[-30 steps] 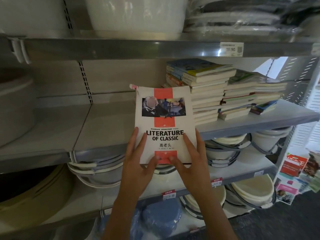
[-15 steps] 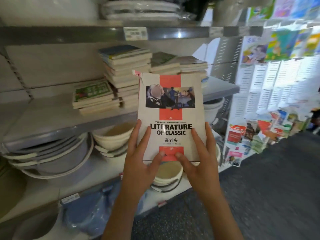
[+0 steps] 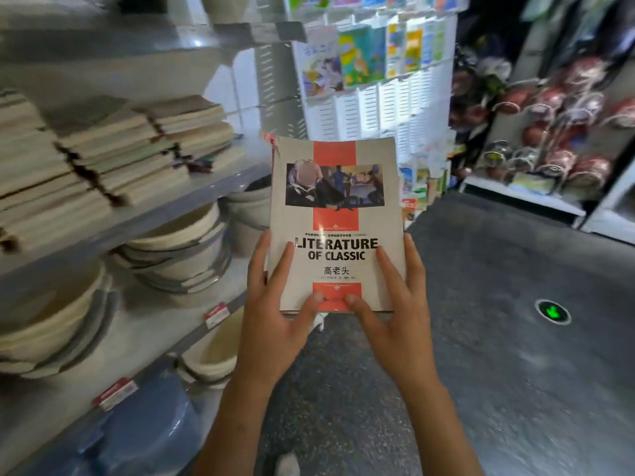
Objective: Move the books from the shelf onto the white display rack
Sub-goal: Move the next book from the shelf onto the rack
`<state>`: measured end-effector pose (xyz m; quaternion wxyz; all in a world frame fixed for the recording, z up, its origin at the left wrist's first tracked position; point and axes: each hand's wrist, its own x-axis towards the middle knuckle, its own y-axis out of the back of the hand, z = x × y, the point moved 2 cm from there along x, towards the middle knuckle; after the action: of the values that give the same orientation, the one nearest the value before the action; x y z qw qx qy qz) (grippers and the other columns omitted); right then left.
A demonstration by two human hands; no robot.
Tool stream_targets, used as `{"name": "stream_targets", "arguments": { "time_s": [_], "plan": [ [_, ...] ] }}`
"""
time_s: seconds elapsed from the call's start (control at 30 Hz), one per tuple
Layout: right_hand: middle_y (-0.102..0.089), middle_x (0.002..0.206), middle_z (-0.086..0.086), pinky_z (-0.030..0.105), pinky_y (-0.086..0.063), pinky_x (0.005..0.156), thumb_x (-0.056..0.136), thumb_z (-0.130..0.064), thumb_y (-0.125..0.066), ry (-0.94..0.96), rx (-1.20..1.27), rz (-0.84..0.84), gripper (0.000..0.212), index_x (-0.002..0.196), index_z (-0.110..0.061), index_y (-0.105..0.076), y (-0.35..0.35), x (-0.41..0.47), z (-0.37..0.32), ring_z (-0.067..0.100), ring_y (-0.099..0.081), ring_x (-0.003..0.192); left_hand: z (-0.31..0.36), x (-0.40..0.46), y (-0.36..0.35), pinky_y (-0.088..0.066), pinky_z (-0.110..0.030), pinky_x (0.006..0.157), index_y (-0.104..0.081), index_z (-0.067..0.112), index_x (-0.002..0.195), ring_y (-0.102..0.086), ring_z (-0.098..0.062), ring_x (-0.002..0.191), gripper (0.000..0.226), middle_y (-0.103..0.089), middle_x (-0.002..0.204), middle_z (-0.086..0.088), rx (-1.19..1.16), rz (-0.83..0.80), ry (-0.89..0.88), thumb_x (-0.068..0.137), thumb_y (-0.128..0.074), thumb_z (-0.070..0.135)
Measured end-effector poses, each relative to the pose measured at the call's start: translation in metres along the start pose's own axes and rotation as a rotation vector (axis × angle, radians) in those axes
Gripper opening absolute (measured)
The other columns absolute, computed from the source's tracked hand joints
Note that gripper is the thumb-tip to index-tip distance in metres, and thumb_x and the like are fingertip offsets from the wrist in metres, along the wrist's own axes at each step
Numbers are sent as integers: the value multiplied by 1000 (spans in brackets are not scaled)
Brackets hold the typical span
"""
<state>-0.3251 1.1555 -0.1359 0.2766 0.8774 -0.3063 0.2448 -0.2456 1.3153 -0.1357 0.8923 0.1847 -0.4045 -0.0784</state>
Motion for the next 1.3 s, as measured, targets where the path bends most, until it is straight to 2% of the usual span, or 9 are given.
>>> {"name": "stream_targets", "arguments": {
  "time_s": [0.07, 0.13, 0.37, 0.5, 0.63, 0.83, 1.13, 1.2, 1.3],
  "plan": [
    [-11, 161, -2, -2, -23, 103, 84, -23, -73, -17, -33, 26, 70, 147, -13, -44, 15, 7, 16, -13, -9, 144, 3, 8, -24, -32, -5, 106, -40, 11, 148, -15, 7, 146, 68, -18, 161, -3, -56, -36, 1, 90, -62, 38],
    [-12, 161, 1, -3, -23, 102, 84, -24, -73, -41, -81, 56, 70, 147, -12, -44, 31, 18, 37, -13, -9, 144, 0, 22, -55, -33, -10, 110, -42, 10, 149, -17, -2, 149, 69, -19, 161, 1, -99, -70, -15, 91, -61, 42],
    [-11, 164, 1, 4, -21, 111, 84, -37, -66, -135, -213, 169, 72, 148, -15, -42, 84, 81, 115, -3, -11, 148, -13, 95, -183, -28, -6, 109, -43, 11, 148, -17, -7, 150, 66, -20, 162, -2, -255, -167, -62, 91, -61, 40],
    [-12, 163, 3, 0, -21, 107, 83, -33, -67, -152, -290, 224, 71, 147, -13, -43, 109, 143, 158, -14, -8, 143, -24, 156, -255, -39, -29, 114, -43, 14, 149, -19, -12, 151, 67, -18, 162, 8, -325, -202, -87, 92, -60, 44],
    [-10, 164, -2, 2, -24, 108, 83, -36, -67, -208, -333, 267, 73, 149, -19, -40, 130, 202, 203, 0, -14, 147, -29, 216, -319, -24, -9, 114, -45, 7, 146, -18, -10, 151, 67, -23, 160, -7, -357, -234, -112, 91, -60, 41],
    [-9, 161, -10, -3, -19, 104, 82, -32, -71, -267, -384, 351, 72, 146, -27, -40, 164, 249, 266, -13, -9, 143, -35, 262, -410, -24, -13, 116, -45, 4, 146, -19, -19, 151, 67, -25, 160, -13, -384, -315, -149, 92, -59, 42],
    [-8, 158, -23, 10, -31, 110, 82, -38, -67, -290, -363, 397, 70, 146, -29, -38, 230, 316, 385, 4, -17, 148, -31, 319, -558, -24, -6, 112, -44, 6, 148, -15, -9, 151, 67, -22, 162, -8, -425, -395, -154, 92, -60, 38],
    [-10, 160, -17, 17, -33, 112, 82, -40, -66, -280, -363, 401, 70, 146, -26, -41, 248, 340, 416, 10, -20, 149, -32, 336, -595, -26, -11, 114, -43, 10, 149, -17, -11, 151, 67, -21, 162, -3, -406, -381, -151, 92, -59, 41],
    [-10, 160, -12, 5, -26, 109, 84, -33, -70, -256, -311, 361, 69, 145, -31, -38, 280, 385, 461, 2, -15, 147, -27, 370, -652, -36, -25, 114, -41, 14, 150, -18, -11, 151, 68, -20, 162, 1, -371, -338, -145, 91, -59, 44]
  ]
}}
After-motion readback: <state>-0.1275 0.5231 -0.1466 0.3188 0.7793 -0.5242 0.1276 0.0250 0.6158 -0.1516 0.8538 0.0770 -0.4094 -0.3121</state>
